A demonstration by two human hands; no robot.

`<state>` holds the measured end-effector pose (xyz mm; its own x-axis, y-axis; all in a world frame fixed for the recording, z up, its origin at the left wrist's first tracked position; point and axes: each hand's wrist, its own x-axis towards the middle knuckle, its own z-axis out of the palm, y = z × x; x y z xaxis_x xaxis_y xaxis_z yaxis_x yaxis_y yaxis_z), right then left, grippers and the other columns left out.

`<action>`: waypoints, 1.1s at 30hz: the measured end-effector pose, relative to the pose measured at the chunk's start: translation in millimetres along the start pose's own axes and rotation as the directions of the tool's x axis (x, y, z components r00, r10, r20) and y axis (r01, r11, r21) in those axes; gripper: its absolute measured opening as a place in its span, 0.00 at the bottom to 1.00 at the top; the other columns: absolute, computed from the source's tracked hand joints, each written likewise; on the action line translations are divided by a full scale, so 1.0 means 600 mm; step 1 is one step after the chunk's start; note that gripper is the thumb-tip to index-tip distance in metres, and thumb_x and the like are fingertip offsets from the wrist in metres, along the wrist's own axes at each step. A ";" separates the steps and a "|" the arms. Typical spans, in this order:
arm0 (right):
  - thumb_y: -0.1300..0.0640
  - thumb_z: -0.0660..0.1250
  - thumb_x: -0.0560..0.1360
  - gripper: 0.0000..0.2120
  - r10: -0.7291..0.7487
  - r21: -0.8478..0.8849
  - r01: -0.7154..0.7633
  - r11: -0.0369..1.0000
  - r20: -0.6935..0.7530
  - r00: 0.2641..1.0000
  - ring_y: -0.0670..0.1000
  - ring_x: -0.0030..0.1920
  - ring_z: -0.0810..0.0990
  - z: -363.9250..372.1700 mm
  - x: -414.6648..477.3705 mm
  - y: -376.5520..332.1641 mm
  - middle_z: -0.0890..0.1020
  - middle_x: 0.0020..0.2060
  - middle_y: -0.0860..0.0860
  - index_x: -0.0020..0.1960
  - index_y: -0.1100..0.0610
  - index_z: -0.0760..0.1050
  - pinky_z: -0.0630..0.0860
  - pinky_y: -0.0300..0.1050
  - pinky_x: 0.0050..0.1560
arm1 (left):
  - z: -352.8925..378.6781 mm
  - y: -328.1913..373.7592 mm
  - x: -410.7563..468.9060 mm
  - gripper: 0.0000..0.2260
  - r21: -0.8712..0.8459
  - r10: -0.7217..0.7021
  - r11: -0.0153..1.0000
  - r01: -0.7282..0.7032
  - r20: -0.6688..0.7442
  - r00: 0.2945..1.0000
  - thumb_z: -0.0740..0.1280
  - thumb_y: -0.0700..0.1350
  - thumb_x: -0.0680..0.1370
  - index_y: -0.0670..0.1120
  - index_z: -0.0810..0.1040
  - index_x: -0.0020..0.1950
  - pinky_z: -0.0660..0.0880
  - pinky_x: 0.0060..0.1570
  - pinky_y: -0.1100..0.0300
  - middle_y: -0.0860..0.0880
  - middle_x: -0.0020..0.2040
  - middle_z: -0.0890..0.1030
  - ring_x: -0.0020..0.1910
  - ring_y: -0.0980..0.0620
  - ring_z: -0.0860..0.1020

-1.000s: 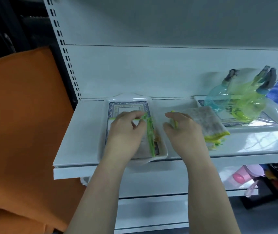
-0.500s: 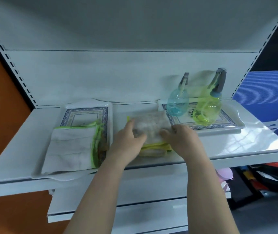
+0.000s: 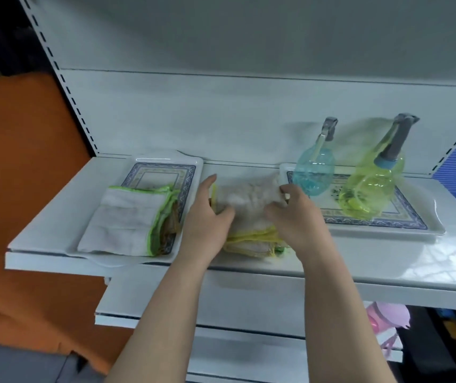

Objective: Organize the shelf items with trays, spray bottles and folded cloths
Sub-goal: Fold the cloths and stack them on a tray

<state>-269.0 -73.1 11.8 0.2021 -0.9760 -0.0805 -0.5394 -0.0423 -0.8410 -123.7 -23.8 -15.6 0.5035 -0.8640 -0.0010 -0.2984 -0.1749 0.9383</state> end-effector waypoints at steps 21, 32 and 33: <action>0.75 0.62 0.74 0.19 -0.245 0.932 0.075 0.354 0.015 0.969 0.56 0.42 0.81 0.001 0.001 -0.061 0.82 0.45 0.58 0.57 0.57 0.79 0.76 0.50 0.43 | -0.027 0.026 0.017 0.13 -0.599 -0.126 0.780 0.181 0.133 0.983 0.63 0.53 0.80 0.50 0.86 0.52 0.76 0.58 0.52 0.48 0.53 0.86 0.52 0.52 0.84; 0.64 0.68 0.71 0.19 -0.264 0.784 0.098 0.613 0.086 0.961 0.56 0.47 0.81 0.008 0.030 -0.059 0.82 0.46 0.58 0.60 0.50 0.79 0.76 0.54 0.49 | -0.070 0.039 0.019 0.14 -0.781 -0.074 0.523 0.341 0.356 0.931 0.63 0.50 0.79 0.46 0.83 0.59 0.81 0.46 0.54 0.45 0.57 0.84 0.51 0.46 0.84; 0.62 0.68 0.71 0.17 -0.261 0.760 0.114 0.640 0.076 0.962 0.56 0.48 0.81 0.014 0.032 -0.062 0.83 0.48 0.59 0.58 0.49 0.80 0.76 0.54 0.50 | -0.076 0.041 0.019 0.14 -0.774 -0.077 0.534 0.339 0.356 0.931 0.63 0.48 0.79 0.46 0.83 0.60 0.81 0.47 0.53 0.44 0.57 0.84 0.51 0.46 0.84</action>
<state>-238.4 -88.7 36.9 0.3974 -0.9120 0.1017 0.2985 0.0237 -0.9541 -88.4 -16.4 23.0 0.2035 -0.9593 -0.1957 0.6390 -0.0213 0.7689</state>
